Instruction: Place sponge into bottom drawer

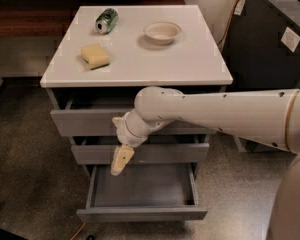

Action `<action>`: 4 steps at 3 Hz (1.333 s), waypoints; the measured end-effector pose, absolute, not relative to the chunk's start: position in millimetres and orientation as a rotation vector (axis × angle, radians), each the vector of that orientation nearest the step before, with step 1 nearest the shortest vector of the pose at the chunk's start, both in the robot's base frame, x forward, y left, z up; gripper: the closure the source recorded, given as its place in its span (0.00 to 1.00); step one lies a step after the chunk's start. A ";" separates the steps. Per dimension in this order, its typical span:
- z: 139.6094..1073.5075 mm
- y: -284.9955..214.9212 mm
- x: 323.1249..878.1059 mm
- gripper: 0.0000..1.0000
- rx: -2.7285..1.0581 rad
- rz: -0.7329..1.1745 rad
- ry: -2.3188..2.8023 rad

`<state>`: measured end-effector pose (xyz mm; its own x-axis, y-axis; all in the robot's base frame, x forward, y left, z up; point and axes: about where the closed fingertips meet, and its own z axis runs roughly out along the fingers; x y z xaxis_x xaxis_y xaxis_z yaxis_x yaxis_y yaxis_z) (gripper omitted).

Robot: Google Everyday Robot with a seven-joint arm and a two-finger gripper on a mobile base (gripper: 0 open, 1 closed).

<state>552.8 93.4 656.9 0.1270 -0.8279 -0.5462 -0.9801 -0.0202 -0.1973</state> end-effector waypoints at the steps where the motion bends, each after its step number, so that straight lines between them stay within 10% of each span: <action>1: 718.6 97.6 577.1 0.00 -1.893 0.316 1.674; 4: 843.4 111.2 607.0 0.00 -1.892 0.211 1.578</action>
Offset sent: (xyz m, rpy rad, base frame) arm 0.0400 0.0060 0.1526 0.0238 -0.1846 0.0350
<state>607.0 111.2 843.4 0.2601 -0.8184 -0.5125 -0.9243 -0.0574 -0.3774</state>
